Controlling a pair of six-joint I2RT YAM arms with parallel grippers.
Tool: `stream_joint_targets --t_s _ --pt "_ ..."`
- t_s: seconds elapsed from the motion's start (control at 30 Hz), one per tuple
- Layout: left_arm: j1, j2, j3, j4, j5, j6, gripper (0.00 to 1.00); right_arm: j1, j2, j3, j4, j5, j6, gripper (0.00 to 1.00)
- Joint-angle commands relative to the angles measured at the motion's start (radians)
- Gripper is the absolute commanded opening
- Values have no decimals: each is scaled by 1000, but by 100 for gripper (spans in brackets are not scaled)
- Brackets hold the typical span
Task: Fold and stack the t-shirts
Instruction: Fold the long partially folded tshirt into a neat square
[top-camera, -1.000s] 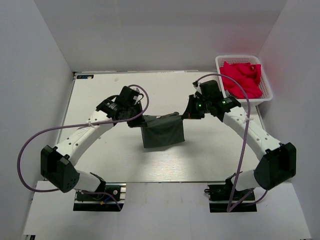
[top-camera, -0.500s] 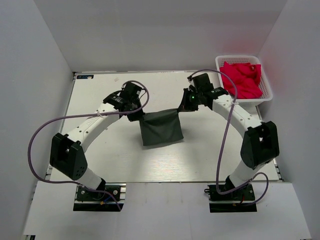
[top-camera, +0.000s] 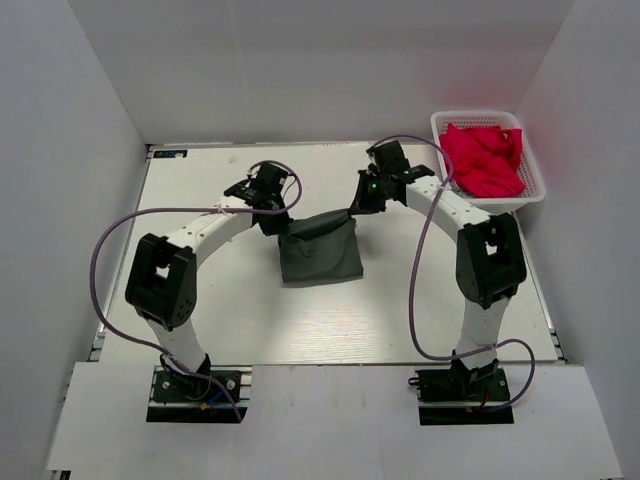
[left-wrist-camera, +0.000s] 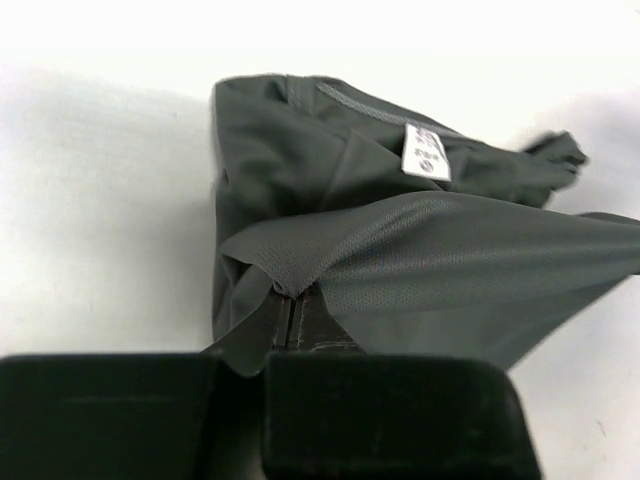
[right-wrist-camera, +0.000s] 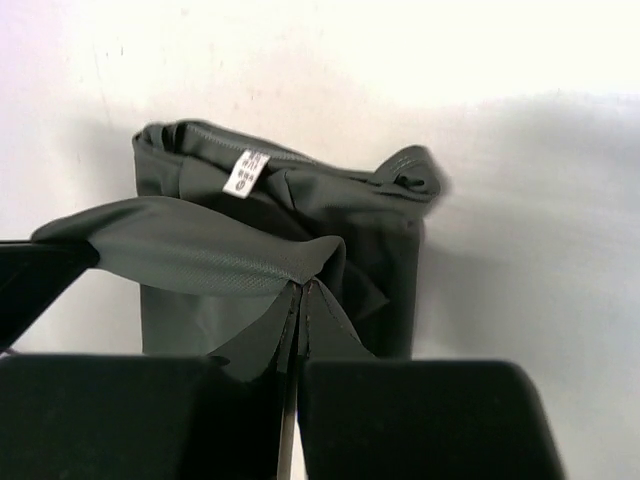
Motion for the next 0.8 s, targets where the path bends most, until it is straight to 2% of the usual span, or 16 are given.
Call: stream_joint_targets --t_s 0.0,0.17,0.2,0.23,0.27,0.3,0.33,0.37,0.4,0.43,0.53,0.57,0.7,0.77 --pt "24 48 57 31 -2 26 0 -17 42 79 10 30 8 0" --pt "54 113 103 31 -2 26 0 -23 101 125 15 44 11 0" --pt "65 113 103 42 -2 26 2 -28 109 132 15 49 16 3" --pt "65 124 123 42 -2 36 15 -28 127 151 18 76 19 16" --pt "79 139 136 52 -15 45 33 -40 141 165 35 82 19 22" --pt "94 150 181 52 -15 45 74 -45 176 222 38 85 19 27" --pt "103 162 215 52 -15 56 94 -48 186 246 49 79 14 47" --pt "117 171 249 34 -15 80 100 -54 195 264 52 72 2 58" --pt "117 193 316 14 -24 80 100 -60 213 319 55 62 -4 68" --pt "117 193 343 -6 -24 80 100 -62 214 332 49 53 -6 90" --pt "127 156 332 -3 32 115 100 -54 160 294 65 23 -23 90" --pt "127 132 300 20 59 126 100 -51 119 225 82 15 -23 90" --pt "99 27 83 185 210 148 100 -40 -12 -37 251 -152 -4 90" --pt "99 4 12 242 272 148 100 -37 -46 -91 302 -200 11 90"
